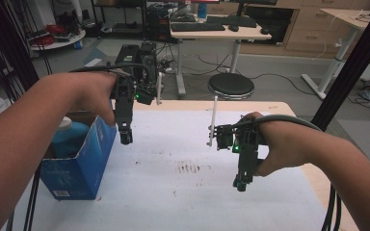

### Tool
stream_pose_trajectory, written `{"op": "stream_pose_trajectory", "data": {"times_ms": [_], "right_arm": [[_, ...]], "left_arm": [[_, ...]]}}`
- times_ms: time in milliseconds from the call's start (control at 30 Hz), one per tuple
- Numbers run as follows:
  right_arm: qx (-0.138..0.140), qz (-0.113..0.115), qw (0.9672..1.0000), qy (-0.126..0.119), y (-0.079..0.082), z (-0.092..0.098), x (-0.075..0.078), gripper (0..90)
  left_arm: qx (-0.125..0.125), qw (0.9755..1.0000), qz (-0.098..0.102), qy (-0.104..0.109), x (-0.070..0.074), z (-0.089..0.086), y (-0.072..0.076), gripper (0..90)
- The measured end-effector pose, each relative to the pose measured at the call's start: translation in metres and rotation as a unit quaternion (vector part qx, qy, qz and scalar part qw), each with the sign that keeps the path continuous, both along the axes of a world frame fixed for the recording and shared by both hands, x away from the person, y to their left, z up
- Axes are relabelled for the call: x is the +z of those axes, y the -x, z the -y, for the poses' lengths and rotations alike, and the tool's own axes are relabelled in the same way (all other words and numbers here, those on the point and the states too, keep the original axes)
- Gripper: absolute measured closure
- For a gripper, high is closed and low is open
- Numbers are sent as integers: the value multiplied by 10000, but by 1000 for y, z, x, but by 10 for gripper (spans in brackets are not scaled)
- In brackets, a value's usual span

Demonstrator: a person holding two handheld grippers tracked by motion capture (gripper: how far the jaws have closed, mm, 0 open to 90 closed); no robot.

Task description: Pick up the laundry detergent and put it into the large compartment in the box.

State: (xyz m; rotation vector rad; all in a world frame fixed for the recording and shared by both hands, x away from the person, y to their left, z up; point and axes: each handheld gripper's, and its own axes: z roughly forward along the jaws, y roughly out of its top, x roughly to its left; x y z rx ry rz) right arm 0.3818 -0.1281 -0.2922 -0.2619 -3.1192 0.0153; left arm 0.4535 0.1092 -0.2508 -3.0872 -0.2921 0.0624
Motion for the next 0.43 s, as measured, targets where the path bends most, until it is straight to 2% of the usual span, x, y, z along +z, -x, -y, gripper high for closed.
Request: {"op": "stream_pose_trajectory", "data": {"times_ms": [200, 433], "right_arm": [[52, 3, 10000, 3, 0, -1, 0, 29], [174, 66, 9998, 69, 6, -4, 2, 29]], "left_arm": [[62, 9999, -41, 151, 4, -2, 2, 17], [100, 9998, 19, 182, 8, -4, 9, 17]]}}
